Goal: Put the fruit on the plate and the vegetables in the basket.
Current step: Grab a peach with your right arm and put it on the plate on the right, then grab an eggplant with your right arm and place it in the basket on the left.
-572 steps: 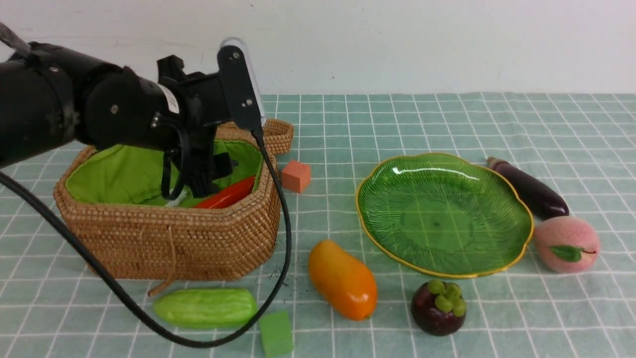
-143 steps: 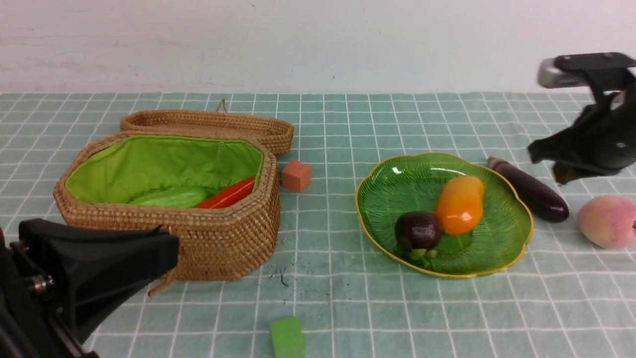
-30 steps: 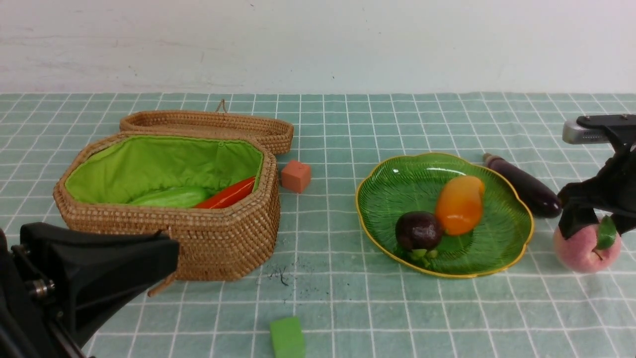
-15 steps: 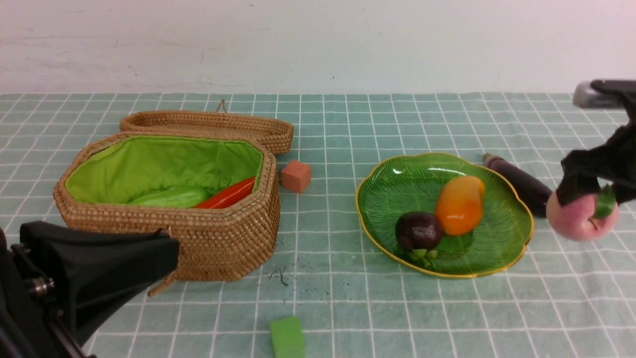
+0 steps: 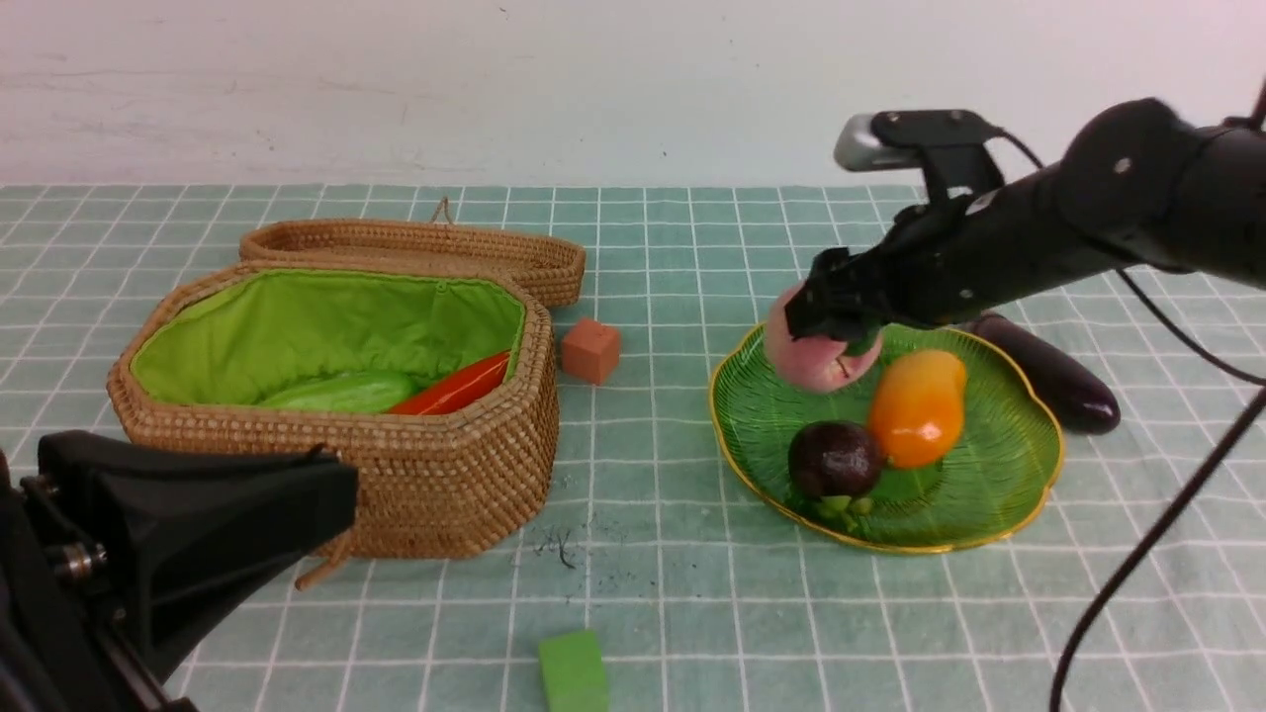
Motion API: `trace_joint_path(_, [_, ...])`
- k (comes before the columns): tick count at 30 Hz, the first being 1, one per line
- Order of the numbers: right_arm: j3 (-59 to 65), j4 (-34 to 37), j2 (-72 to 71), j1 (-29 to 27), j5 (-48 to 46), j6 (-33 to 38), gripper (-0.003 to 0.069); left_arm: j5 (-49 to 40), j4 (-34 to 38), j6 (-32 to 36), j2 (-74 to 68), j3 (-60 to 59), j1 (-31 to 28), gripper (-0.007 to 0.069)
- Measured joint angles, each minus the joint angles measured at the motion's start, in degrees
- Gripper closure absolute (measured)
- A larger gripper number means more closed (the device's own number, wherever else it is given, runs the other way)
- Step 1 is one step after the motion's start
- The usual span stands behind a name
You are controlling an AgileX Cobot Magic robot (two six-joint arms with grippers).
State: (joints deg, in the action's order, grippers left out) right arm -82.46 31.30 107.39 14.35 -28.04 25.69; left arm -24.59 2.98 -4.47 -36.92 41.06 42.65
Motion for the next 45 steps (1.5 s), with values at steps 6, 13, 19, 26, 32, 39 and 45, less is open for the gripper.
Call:
trace_joint_path(6, [-3.6, -0.8, 1.7, -0.1, -2.0, -2.3, -0.0024, -1.0, 0.0, 0.0, 0.0, 0.0, 0.0, 0.0627])
trace_joint_path(13, [-5.3, -6.9, 1.2, -0.6, -5.3, -5.8, -0.0008, -1.1, 0.4, 0.0, 0.0, 0.0, 0.0, 0.0627])
trace_joint_path(19, [-5.3, -13.8, -1.4, -0.6, -10.1, -8.6, 0.0101, -1.1, 0.4, 0.0, 0.0, 0.0, 0.0, 0.0627])
trace_joint_path(26, [-6.3, -28.0, -3.8, -9.5, -17.3, -16.9, 0.0373, -0.3, 0.4, 0.0, 0.0, 0.0, 0.0, 0.0627])
trace_joint_path(32, [-13.4, -17.2, 6.3, -20.2, -21.8, -10.5, 0.0299, -0.3, 0.4, 0.0, 0.0, 0.0, 0.0, 0.0627])
trace_joint_path(39, [-17.3, -10.1, 12.0, -22.4, -23.2, 1.4, 0.0114, 0.0, 0.4, 0.0, 0.0, 0.0, 0.0, 0.0627])
trace_joint_path(45, [-17.3, -11.7, 14.0, -22.7, -22.1, 2.6, 0.009, 0.4, 0.4, 0.0, 0.0, 0.0, 0.0, 0.0627])
